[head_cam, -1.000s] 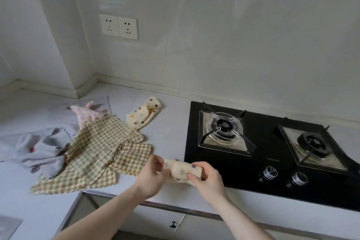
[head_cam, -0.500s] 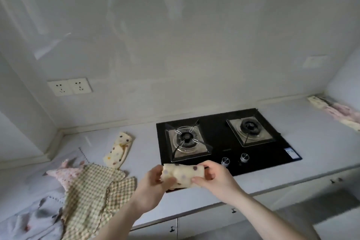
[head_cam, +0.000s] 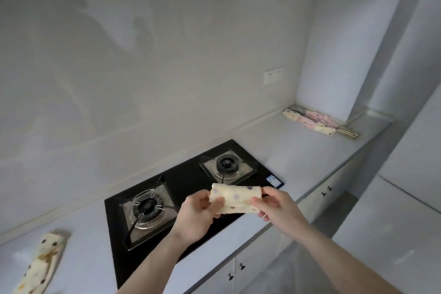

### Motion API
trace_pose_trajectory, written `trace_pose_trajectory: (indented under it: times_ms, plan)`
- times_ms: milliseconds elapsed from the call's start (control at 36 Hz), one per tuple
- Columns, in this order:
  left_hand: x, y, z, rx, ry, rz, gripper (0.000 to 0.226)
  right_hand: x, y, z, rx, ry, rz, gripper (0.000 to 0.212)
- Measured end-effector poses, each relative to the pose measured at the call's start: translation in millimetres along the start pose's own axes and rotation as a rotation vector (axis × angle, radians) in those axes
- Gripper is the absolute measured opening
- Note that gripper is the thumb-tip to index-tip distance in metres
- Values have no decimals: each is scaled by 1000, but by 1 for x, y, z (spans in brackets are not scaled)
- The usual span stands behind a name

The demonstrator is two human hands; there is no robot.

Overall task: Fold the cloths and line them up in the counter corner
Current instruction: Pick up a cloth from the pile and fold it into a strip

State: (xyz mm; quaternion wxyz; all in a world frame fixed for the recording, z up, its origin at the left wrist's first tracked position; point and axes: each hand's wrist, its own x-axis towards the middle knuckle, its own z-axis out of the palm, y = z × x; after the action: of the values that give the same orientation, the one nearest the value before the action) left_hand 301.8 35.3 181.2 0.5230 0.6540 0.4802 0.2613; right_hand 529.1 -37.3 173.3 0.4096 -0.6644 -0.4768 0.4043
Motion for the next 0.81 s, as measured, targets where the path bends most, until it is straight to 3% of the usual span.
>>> trace_pose_trajectory:
  times_ms: [111, 250, 444, 694, 806]
  plan:
    - [38, 30, 64, 7, 36, 28, 13, 13, 23, -69, -26, 67, -11, 11]
    - [80, 59, 133, 89, 41, -1, 26, 34, 46, -151, -87, 69, -1, 8]
    - [139, 96, 196, 150, 62, -28, 27, 74, 69, -225, -127, 86, 49, 7]
    - [239, 114, 244, 170, -16, -16, 12, 152, 105, -279, -37, 155, 156, 9]
    - [282, 119, 263, 177, -97, -20, 14, 186, 130, -298, 233, 259, 329, 9]
